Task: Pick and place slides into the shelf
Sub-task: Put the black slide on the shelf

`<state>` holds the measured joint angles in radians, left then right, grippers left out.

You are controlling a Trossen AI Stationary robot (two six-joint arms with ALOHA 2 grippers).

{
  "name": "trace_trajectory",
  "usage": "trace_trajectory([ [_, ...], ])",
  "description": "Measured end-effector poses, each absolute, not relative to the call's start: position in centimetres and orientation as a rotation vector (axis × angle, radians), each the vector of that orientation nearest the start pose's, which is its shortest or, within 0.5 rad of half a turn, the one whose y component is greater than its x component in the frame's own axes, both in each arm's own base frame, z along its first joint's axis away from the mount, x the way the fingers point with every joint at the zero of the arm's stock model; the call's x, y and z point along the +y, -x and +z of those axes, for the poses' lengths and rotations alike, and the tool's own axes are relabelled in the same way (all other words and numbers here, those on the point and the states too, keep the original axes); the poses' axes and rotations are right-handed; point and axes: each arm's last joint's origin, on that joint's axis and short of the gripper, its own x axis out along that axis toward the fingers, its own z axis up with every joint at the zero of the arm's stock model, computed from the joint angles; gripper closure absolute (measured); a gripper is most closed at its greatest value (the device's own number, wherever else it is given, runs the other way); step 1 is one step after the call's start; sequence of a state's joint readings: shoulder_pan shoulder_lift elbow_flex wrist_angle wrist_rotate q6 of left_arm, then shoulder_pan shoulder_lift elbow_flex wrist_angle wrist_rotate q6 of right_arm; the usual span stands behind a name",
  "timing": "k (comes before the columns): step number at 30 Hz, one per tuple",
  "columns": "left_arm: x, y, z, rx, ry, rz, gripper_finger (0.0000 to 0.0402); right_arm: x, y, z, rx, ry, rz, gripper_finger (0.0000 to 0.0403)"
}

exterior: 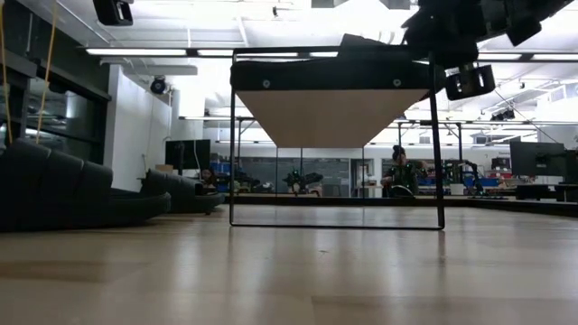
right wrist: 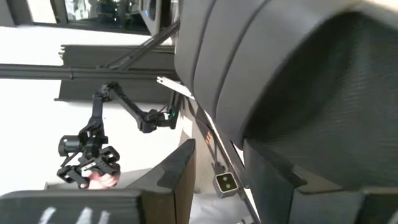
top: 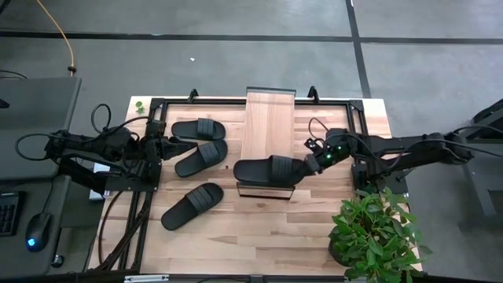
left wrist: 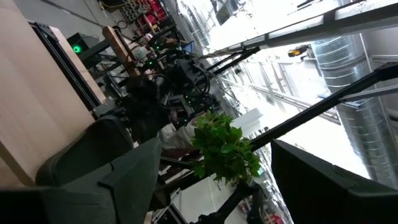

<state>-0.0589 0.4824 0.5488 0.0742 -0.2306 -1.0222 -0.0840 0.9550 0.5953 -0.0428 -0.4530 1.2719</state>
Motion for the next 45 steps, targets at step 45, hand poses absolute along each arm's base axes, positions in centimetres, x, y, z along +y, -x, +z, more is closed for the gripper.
trace_trajectory([
  [45, -0.7, -12.3, 30.5, 0.006, 1.372, -0.064, 0.0117, -3.2, -17.3, 29.9, -0.083, -1.087, -0.243, 0.0277],
])
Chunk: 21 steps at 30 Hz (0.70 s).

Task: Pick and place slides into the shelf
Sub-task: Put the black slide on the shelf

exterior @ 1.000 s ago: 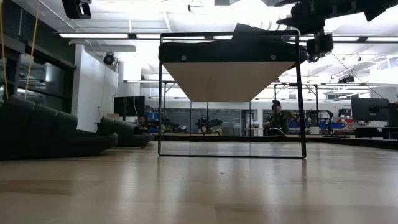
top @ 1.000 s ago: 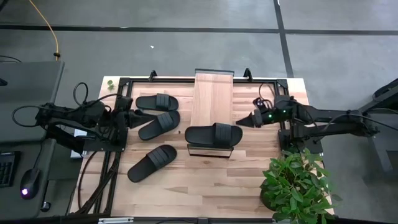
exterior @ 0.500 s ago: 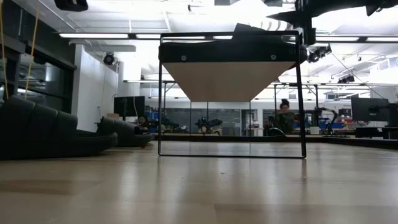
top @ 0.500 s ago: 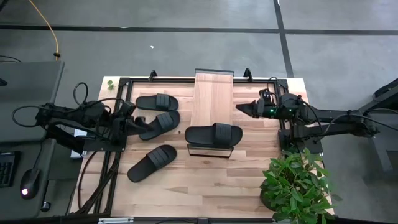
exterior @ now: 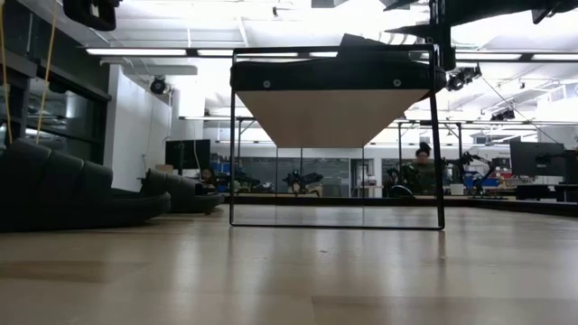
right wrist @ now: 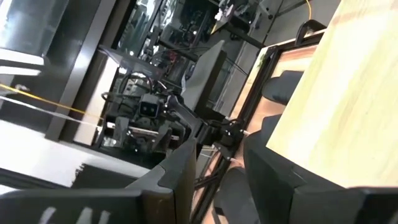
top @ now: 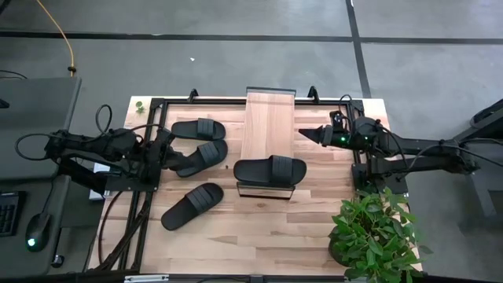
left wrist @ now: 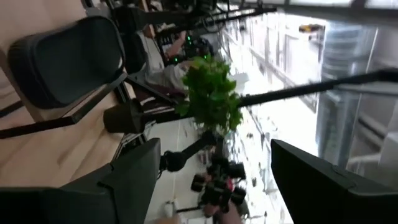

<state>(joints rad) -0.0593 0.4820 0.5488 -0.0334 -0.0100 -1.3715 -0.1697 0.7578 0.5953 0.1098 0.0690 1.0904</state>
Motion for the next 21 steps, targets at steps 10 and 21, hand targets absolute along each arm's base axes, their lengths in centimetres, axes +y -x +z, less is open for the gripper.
trace_trajectory([
  [10, -1.9, -13.8, 30.2, 0.034, 1.443, -0.055, 0.0117, -3.7, -17.2, 29.7, -0.002, -1.063, -0.164, 0.0277],
  [21, -6.5, -15.8, 29.2, -0.037, 1.475, 0.066, 0.0117, -3.6, -17.2, 29.4, 0.049, -1.055, -0.145, 0.0277],
])
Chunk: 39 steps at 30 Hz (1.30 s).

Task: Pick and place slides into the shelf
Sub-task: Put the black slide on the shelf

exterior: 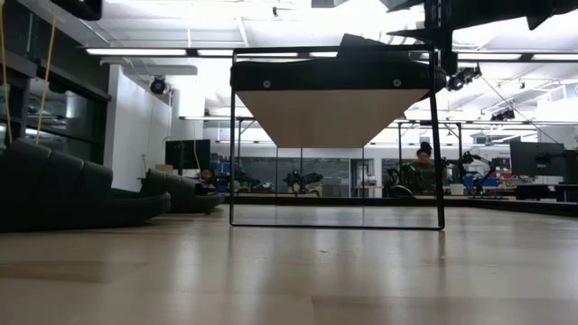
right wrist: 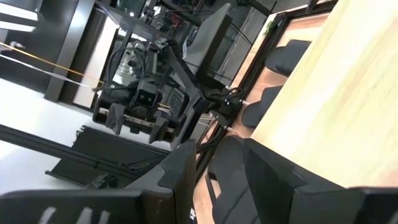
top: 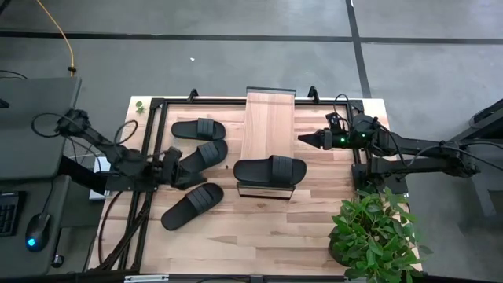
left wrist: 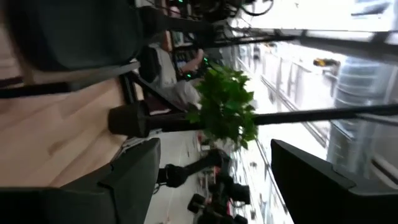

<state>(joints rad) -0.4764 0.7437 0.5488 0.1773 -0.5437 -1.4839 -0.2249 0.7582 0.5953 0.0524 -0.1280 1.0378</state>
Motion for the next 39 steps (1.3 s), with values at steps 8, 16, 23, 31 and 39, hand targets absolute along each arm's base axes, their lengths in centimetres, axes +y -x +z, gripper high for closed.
trace_trajectory([
  [8, -9.0, -15.4, 28.3, -0.069, 1.489, 0.164, 0.0117, -3.6, -17.2, 29.3, 0.046, -1.055, -0.172, 0.0277],
  [16, -10.1, -14.1, 27.5, -0.085, 1.466, 0.26, 0.0117, -3.7, -17.2, 29.3, 0.028, -1.09, -0.199, 0.0277],
  [23, -10.6, -13.1, 26.0, -0.018, 1.494, 0.321, 0.0117, -3.7, -17.2, 29.3, 0.027, -1.114, -0.197, 0.0277],
  [31, -10.7, -12.6, 24.7, 0.155, 1.534, 0.341, 0.0117, -3.7, -17.2, 29.3, 0.027, -1.114, -0.197, 0.0277],
  [39, -11.7, -13.1, 22.8, 0.333, 1.586, 0.406, 0.0117, -3.7, -17.2, 29.3, 0.028, -1.113, -0.198, 0.0277],
])
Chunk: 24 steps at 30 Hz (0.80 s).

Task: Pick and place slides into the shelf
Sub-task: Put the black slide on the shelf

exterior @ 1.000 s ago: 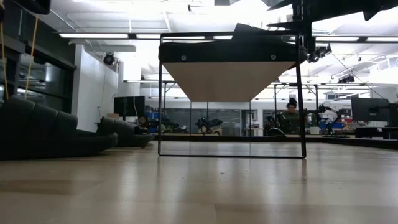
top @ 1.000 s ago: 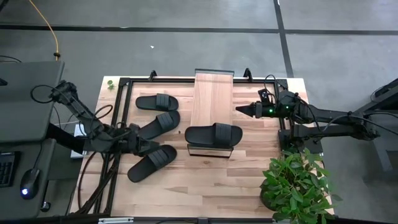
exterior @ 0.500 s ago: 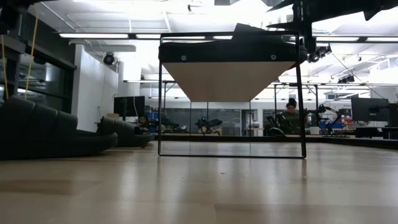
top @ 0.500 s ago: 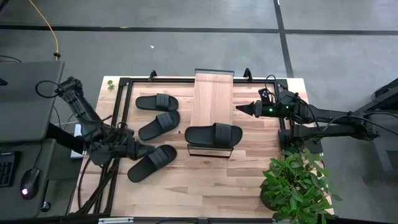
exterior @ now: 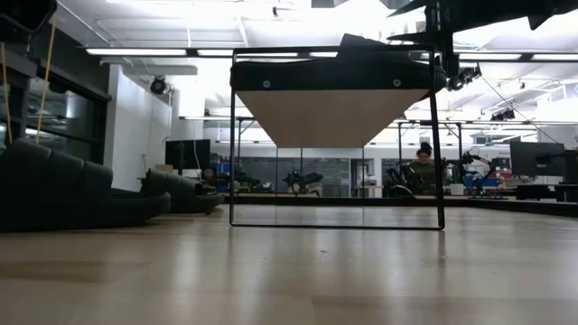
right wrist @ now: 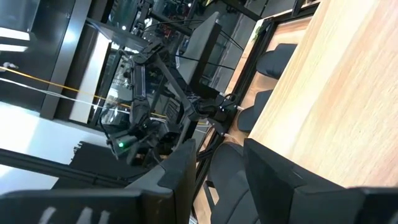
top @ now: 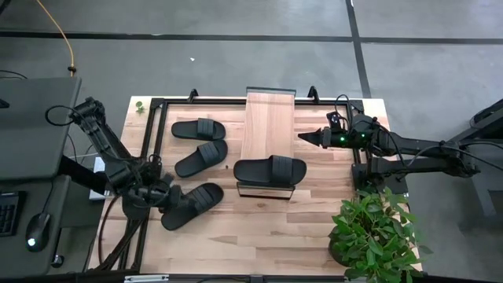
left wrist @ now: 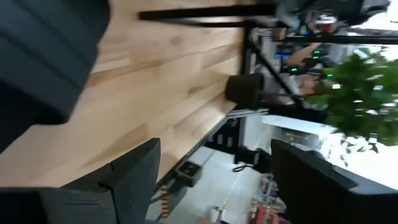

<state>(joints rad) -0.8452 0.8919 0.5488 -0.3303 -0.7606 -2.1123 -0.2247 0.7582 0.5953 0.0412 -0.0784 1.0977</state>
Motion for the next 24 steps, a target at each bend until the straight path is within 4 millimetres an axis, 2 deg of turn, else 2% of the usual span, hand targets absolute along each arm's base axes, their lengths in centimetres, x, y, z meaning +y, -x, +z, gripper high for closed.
trace_trajectory([
  [11, -13.2, -13.9, 20.1, 0.504, 1.637, 0.537, 0.0117, -3.7, -17.2, 29.1, 0.031, -1.107, -0.22, 0.0277],
  [24, -13.1, -13.9, 17.8, 0.503, 1.61, 0.748, 0.0117, -3.7, -17.1, 29.0, 0.04, -1.115, -0.225, 0.0277],
])
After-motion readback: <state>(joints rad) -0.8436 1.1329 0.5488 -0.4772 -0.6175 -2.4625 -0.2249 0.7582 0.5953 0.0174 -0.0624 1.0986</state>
